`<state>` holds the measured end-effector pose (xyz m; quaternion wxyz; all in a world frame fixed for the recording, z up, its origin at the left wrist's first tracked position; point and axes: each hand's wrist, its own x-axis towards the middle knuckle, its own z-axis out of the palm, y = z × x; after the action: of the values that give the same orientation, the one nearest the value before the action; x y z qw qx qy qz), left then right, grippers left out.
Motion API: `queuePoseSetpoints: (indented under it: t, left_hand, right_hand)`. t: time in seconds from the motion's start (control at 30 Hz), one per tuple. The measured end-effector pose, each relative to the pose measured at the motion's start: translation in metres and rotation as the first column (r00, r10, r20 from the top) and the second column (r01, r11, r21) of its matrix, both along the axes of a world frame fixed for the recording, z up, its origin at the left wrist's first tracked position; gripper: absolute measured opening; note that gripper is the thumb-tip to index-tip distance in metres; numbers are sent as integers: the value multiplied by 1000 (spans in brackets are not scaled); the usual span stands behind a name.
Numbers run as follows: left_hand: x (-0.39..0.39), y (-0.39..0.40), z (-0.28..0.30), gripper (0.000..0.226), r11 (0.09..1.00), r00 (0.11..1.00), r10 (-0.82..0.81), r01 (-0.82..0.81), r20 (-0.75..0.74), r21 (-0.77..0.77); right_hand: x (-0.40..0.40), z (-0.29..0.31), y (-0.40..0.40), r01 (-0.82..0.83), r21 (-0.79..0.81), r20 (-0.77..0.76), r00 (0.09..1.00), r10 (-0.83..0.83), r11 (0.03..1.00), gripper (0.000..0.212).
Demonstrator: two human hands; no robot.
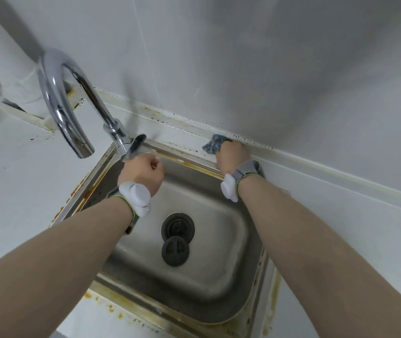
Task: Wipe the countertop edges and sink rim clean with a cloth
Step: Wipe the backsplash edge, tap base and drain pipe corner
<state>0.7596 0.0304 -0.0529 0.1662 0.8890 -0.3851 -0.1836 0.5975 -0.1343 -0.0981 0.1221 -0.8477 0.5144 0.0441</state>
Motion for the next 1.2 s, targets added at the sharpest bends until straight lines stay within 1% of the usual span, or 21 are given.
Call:
queuePoseSetpoints:
  t: [0.1, 0.17, 0.3, 0.37, 0.53, 0.57, 0.7, 0.93, 1.1, 1.2]
  left_hand:
    - [-7, -2, 4, 18, 999, 999, -23, 24, -37, 27]
    - [-17, -7, 9, 15, 996, 998, -53, 56, -45, 65]
    - [-42, -16, 12, 33, 984, 990, -116, 125, -77, 126]
    - [-51, -18, 10, 37, 973, 984, -151, 165, -96, 161]
    - [-56, -14, 8, 43, 914, 943, -306, 329, -130, 236]
    - [-53, -13, 8, 43, 908, 937, -320, 346, -142, 235]
    - [-36, -10, 7, 40, 918, 928, -322, 354, -186, 177]
    - [-13, -10, 0, 30, 926, 911, -353, 373, -214, 62]
    - [-6, -3, -7, 34, 884, 876, -429, 457, -221, 97]
    - [3, 0, -13, 36, 881, 874, -429, 461, -226, 110]
  right_hand:
    - [-37, 1, 1, 26, -1, -51, 998, -26, 1000, 22]
    - [-65, 4, 2, 116, 31, -70, 991, -114, 993, 25]
    - [-126, 12, 2, 276, 77, -143, 954, -264, 958, 26]
    - [-151, 16, 1, 307, 126, -208, 938, -277, 943, 29]
    - [-164, 19, 4, 400, 124, -300, 888, -350, 908, 29]
    - [-161, 20, 5, 415, 122, -319, 877, -360, 902, 28]
    - [-141, 23, 2, 405, 145, -328, 881, -342, 903, 34]
    - [-58, 10, 0, 181, 186, -309, 944, -117, 966, 30]
    - [18, -3, 1, 68, 188, -225, 974, -25, 980, 28]
    - [58, -10, 3, 55, 179, -148, 989, -28, 982, 22]
